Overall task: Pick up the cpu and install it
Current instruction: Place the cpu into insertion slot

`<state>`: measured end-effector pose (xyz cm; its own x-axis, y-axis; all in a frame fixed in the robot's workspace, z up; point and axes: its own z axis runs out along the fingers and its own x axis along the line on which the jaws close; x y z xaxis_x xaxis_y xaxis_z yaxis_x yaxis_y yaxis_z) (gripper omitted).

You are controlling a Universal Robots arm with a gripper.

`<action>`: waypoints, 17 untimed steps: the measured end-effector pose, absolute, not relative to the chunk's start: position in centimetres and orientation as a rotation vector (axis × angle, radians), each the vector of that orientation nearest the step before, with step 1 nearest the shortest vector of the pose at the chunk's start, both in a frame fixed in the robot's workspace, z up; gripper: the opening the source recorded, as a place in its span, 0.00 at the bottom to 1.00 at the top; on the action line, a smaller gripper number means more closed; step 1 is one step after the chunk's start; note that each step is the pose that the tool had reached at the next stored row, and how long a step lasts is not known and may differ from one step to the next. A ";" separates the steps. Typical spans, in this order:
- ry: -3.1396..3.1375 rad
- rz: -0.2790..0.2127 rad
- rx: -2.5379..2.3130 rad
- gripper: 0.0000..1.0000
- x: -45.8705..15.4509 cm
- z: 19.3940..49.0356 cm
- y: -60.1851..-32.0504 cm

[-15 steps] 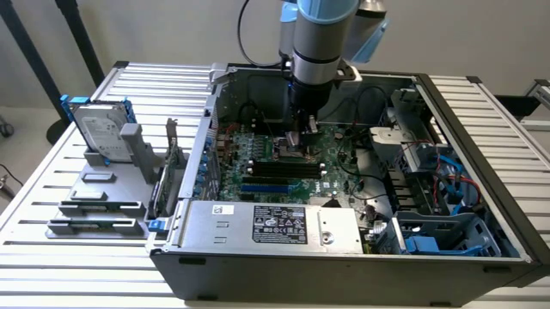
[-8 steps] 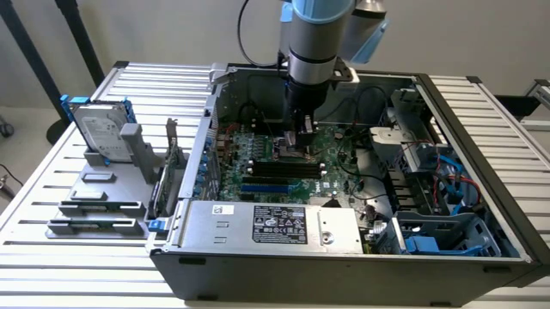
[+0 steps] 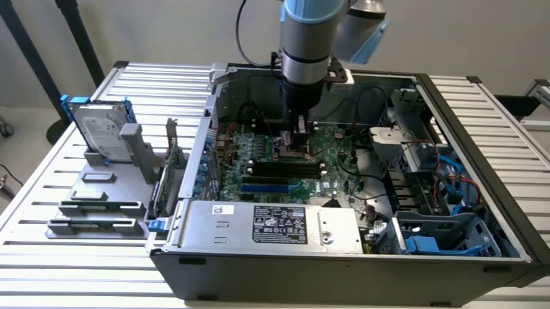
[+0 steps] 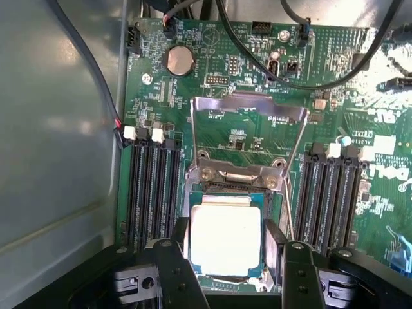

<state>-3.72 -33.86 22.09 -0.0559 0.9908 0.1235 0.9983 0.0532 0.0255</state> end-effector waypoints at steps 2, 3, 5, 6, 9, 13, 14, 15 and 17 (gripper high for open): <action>-2.216 -0.159 -2.120 0.55 -4.0 22.0 -33.9; -2.212 -0.157 -2.126 0.55 -4.1 22.0 -33.9; -2.205 -0.151 -2.140 0.55 -4.4 21.8 -33.9; -2.201 -0.149 -2.147 0.55 -4.5 21.7 -33.9; -2.180 -0.143 -2.176 0.55 -4.5 21.6 -33.9; -2.160 -0.133 -2.214 0.55 -4.5 21.5 -33.8; -2.161 -0.128 -2.220 0.55 -4.5 21.5 -33.8; -2.162 -0.122 -2.226 0.55 -4.5 21.5 -33.8; -2.166 -0.116 -2.232 0.55 -4.5 21.5 -33.8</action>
